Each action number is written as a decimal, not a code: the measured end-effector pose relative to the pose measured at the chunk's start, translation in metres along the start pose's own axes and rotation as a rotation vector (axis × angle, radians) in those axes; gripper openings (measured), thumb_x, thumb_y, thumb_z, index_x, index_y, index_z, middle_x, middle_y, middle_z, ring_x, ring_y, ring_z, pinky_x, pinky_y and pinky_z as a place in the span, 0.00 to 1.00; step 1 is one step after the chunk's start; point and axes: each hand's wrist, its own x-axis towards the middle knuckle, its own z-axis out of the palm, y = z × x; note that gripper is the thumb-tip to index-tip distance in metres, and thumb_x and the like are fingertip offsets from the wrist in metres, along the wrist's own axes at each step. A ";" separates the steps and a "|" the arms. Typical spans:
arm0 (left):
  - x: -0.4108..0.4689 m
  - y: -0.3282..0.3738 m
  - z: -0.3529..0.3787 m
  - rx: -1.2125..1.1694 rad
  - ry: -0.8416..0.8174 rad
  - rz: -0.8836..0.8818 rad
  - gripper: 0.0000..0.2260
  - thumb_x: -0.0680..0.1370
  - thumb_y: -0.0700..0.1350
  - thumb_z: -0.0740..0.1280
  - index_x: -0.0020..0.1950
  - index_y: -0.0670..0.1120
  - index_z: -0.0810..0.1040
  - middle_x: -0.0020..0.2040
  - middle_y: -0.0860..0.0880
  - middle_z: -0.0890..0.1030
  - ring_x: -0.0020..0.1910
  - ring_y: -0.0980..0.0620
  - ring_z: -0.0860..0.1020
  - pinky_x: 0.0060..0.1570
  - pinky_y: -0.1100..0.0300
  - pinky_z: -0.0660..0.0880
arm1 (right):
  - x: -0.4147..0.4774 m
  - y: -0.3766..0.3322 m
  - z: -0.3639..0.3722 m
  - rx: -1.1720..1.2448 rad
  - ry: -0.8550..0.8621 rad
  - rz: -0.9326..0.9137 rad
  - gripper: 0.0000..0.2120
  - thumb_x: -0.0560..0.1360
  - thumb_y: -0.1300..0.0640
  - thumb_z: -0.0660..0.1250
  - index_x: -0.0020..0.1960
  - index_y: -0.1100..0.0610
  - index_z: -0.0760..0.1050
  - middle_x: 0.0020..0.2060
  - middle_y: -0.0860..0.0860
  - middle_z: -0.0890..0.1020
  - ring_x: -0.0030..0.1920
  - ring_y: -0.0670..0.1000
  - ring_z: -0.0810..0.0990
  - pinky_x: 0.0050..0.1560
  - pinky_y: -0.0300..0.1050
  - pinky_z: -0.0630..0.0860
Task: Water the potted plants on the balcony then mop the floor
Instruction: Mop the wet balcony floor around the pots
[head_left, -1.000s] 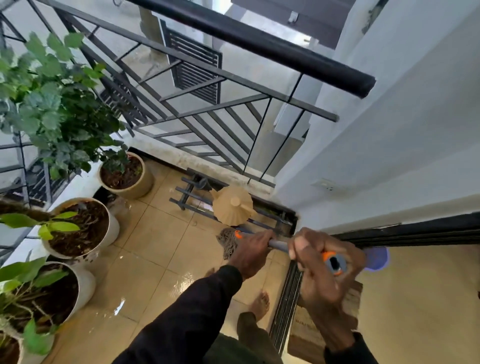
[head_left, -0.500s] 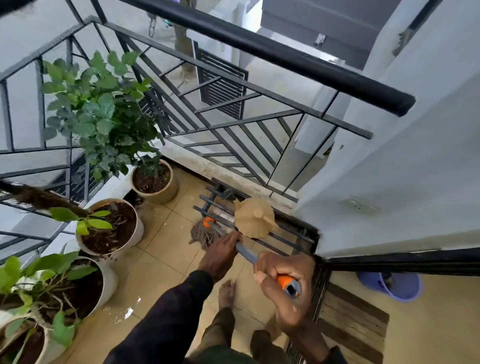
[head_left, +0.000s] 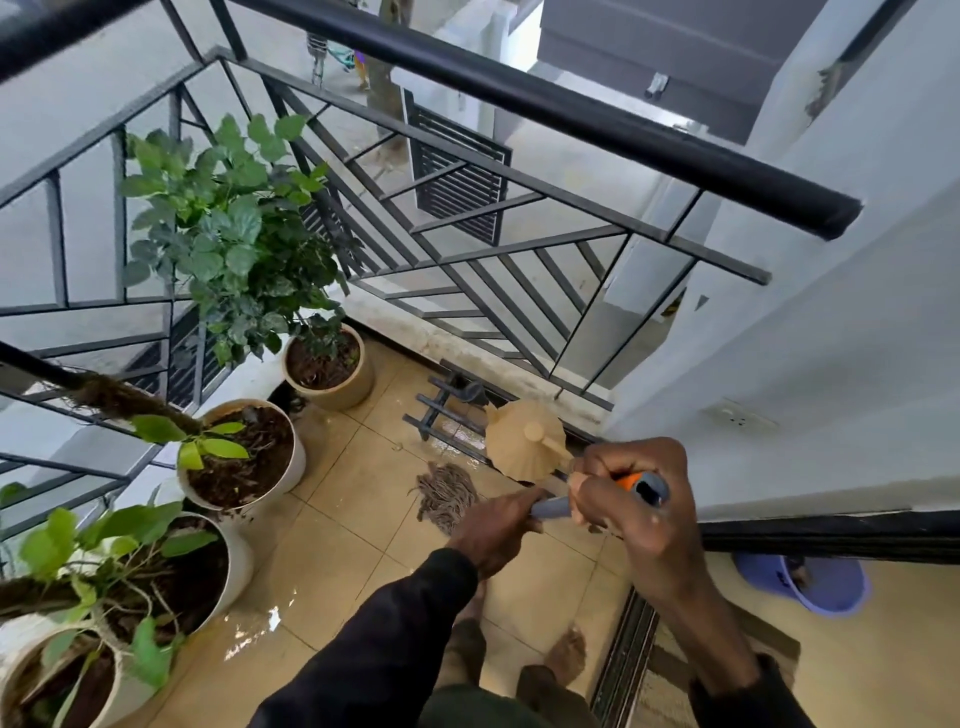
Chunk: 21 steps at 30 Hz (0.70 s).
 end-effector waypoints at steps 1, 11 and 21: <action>-0.001 0.000 0.002 0.019 0.000 0.007 0.10 0.84 0.41 0.62 0.64 0.48 0.75 0.56 0.48 0.83 0.52 0.49 0.80 0.49 0.56 0.75 | -0.002 0.000 0.000 -0.022 -0.012 0.015 0.16 0.68 0.53 0.68 0.31 0.65 0.72 0.27 0.60 0.72 0.29 0.62 0.72 0.29 0.55 0.73; 0.000 -0.048 -0.033 0.214 0.116 0.000 0.09 0.80 0.35 0.62 0.56 0.48 0.73 0.48 0.47 0.82 0.41 0.43 0.79 0.37 0.55 0.69 | -0.028 0.010 0.027 0.065 -0.157 0.022 0.17 0.69 0.65 0.69 0.30 0.49 0.66 0.29 0.40 0.68 0.30 0.54 0.67 0.34 0.52 0.68; -0.016 -0.052 -0.049 0.142 0.188 -0.084 0.08 0.81 0.37 0.62 0.57 0.49 0.72 0.50 0.49 0.81 0.39 0.48 0.73 0.40 0.57 0.66 | -0.016 0.001 0.052 0.156 -0.266 0.022 0.16 0.67 0.64 0.66 0.29 0.49 0.63 0.25 0.47 0.64 0.25 0.53 0.61 0.29 0.46 0.61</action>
